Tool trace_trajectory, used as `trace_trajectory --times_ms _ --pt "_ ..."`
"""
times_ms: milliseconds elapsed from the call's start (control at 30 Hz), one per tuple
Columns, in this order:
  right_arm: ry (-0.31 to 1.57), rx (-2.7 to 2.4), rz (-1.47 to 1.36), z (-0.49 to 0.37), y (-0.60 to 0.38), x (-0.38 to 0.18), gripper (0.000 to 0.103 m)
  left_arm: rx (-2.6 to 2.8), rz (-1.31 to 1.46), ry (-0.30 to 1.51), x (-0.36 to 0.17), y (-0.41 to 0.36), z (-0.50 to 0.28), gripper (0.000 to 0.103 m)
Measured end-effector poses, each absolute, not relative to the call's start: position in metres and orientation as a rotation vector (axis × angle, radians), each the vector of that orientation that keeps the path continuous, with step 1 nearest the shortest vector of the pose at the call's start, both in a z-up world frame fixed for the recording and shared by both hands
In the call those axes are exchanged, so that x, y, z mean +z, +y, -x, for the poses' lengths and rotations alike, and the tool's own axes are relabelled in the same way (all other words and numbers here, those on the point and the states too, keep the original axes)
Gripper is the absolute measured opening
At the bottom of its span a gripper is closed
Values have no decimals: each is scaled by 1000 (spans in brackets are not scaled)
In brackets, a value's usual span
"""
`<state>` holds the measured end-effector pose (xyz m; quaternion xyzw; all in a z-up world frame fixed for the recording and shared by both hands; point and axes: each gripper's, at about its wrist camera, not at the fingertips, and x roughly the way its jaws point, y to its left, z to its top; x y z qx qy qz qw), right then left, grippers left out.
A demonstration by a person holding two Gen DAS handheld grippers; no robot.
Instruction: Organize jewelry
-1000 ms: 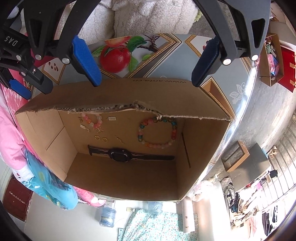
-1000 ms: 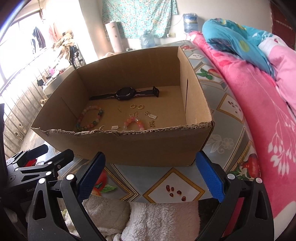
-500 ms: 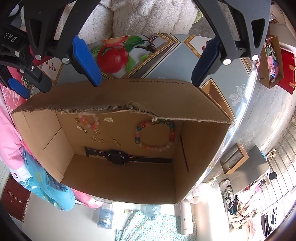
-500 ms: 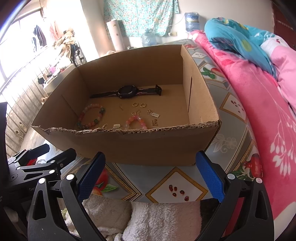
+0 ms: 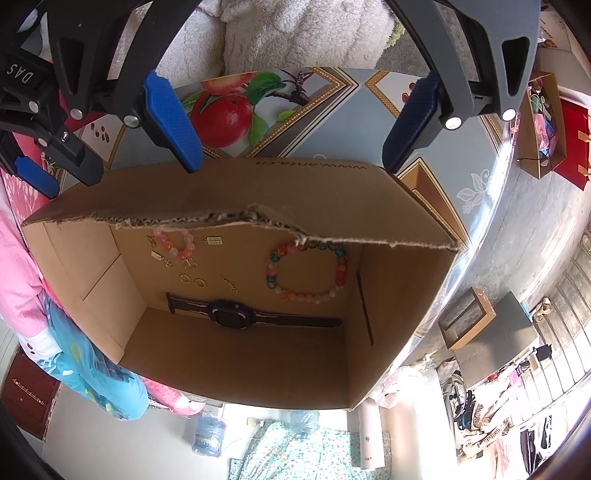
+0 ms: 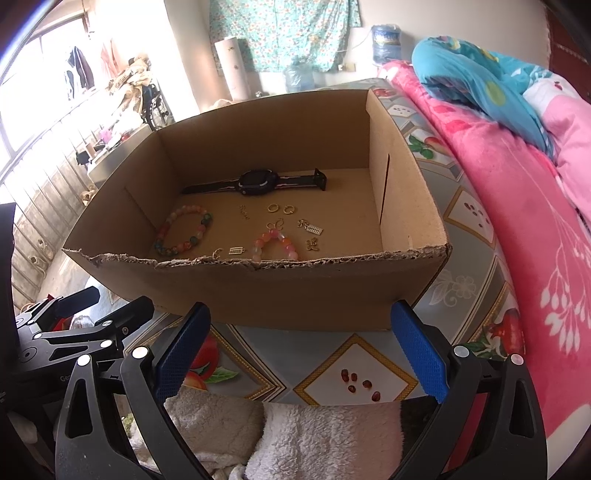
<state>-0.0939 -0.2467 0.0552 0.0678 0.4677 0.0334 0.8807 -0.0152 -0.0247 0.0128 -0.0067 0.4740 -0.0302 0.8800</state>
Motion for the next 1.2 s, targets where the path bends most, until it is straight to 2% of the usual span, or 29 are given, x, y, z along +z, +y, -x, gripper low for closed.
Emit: trace_trajectory --times_ms 1200 --pt "976 67 -144 94 -243 54 94 -61 12 995 11 -24 15 96"
